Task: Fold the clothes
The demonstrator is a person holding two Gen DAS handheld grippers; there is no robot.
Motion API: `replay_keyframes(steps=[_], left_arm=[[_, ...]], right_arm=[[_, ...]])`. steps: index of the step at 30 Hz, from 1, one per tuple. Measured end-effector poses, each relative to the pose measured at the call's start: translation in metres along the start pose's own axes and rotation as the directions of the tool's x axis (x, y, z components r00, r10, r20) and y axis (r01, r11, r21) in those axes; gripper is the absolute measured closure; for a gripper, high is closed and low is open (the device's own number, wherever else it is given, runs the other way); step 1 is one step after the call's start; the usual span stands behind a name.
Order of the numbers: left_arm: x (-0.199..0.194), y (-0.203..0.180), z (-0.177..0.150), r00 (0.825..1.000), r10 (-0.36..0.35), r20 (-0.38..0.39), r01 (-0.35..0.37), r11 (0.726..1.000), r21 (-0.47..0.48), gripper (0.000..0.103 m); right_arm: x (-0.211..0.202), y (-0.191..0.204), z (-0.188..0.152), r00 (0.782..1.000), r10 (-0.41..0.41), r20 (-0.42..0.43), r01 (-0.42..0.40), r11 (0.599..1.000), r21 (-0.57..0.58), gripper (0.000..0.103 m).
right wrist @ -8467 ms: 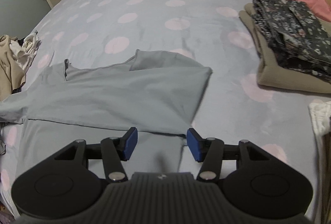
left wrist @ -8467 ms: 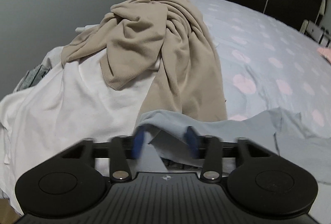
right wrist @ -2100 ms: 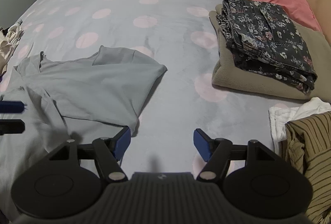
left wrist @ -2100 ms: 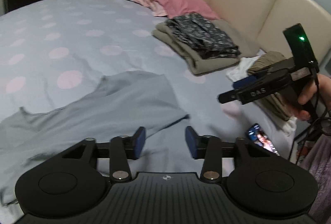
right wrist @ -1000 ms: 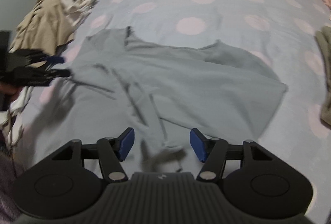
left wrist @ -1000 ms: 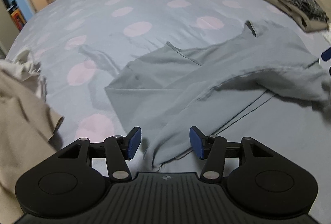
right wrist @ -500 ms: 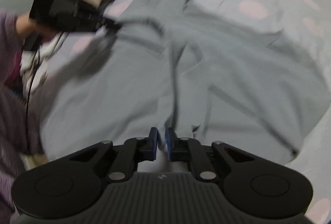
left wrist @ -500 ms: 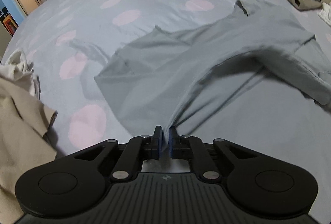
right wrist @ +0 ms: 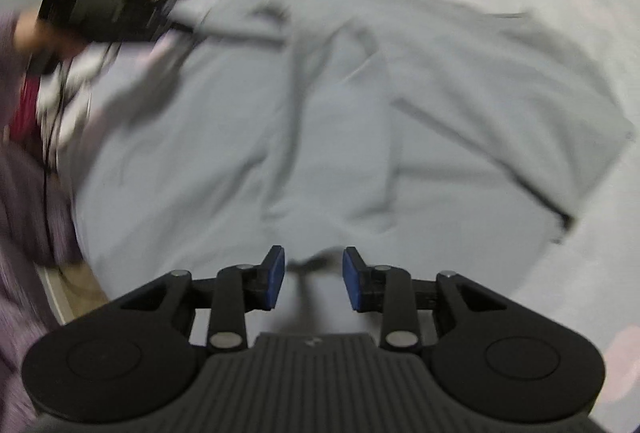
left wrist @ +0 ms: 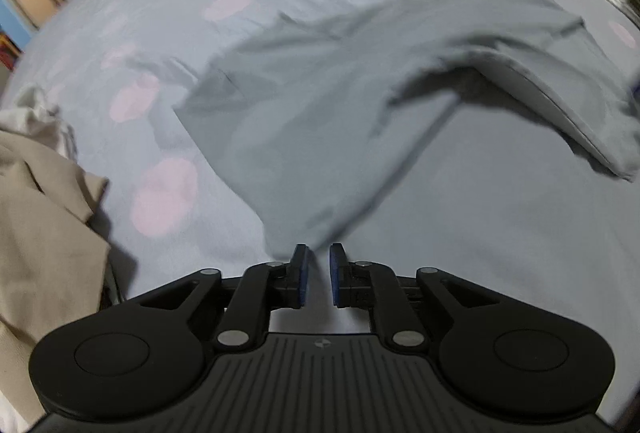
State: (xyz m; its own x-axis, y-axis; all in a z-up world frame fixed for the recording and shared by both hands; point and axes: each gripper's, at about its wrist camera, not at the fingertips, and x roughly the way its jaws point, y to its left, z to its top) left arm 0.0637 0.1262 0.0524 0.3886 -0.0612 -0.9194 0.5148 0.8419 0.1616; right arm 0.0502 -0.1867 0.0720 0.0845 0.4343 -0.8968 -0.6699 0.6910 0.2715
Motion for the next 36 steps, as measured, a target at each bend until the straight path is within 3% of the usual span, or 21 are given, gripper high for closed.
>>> replay_keyframes(steps=[4, 11, 12, 14, 17, 19, 23, 28, 30, 34, 36], left_arm=[[-0.01, 0.011, -0.005, 1.0, 0.002, 0.013, -0.002, 0.999, -0.049, 0.093], [-0.027, 0.032, 0.003, 0.995, 0.043, 0.092, -0.024, 0.98, -0.197, 0.085], [-0.027, 0.036, 0.005, 0.993, 0.056, 0.099, -0.032, 0.974, -0.225, 0.085], [-0.026, 0.047, 0.008, 0.991, 0.073, 0.116, -0.037, 0.957, -0.289, 0.085], [-0.02, 0.07, 0.011, 0.987, 0.058, 0.149, 0.009, 0.912, -0.41, 0.078], [-0.015, 0.085, 0.015, 0.985, 0.043, 0.165, 0.041, 0.879, -0.475, 0.064], [-0.005, 0.104, 0.029, 0.983, 0.063, 0.174, 0.047, 0.825, -0.563, 0.064], [0.024, 0.12, 0.048, 0.982, 0.079, 0.17, 0.043, 0.789, -0.613, 0.058], [0.041, 0.122, 0.053, 0.983, 0.082, 0.167, 0.039, 0.788, -0.614, 0.063], [0.058, 0.122, 0.054, 0.979, 0.074, 0.192, 0.064, 0.777, -0.626, 0.101], [0.053, 0.122, 0.051, 0.972, 0.079, 0.223, 0.082, 0.773, -0.629, 0.102]], right_arm=[[-0.009, -0.026, 0.007, 0.996, -0.061, 0.057, 0.053, 0.988, 0.142, 0.067], [0.029, -0.032, 0.002, 0.994, -0.089, -0.059, 0.098, 0.983, 0.154, 0.067], [0.033, -0.03, 0.0, 0.992, -0.096, -0.076, 0.107, 0.984, 0.145, 0.072], [0.04, -0.023, -0.002, 0.989, -0.106, -0.102, 0.118, 0.985, 0.123, 0.099], [0.031, -0.015, 0.0, 0.99, -0.119, -0.078, 0.126, 0.987, 0.095, 0.099], [0.017, -0.014, 0.005, 0.992, -0.117, -0.039, 0.121, 0.988, 0.097, 0.099], [-0.012, -0.021, 0.015, 0.99, -0.137, 0.031, 0.132, 0.984, 0.117, 0.099], [-0.027, -0.037, 0.025, 0.983, -0.169, 0.07, 0.155, 0.972, 0.175, 0.099], [-0.028, -0.044, 0.031, 0.981, -0.179, 0.073, 0.162, 0.967, 0.196, 0.099], [-0.033, -0.057, 0.034, 0.978, -0.197, 0.075, 0.176, 0.958, 0.227, 0.099], [-0.04, -0.064, 0.037, 0.975, -0.208, 0.081, 0.184, 0.954, 0.237, 0.099]])
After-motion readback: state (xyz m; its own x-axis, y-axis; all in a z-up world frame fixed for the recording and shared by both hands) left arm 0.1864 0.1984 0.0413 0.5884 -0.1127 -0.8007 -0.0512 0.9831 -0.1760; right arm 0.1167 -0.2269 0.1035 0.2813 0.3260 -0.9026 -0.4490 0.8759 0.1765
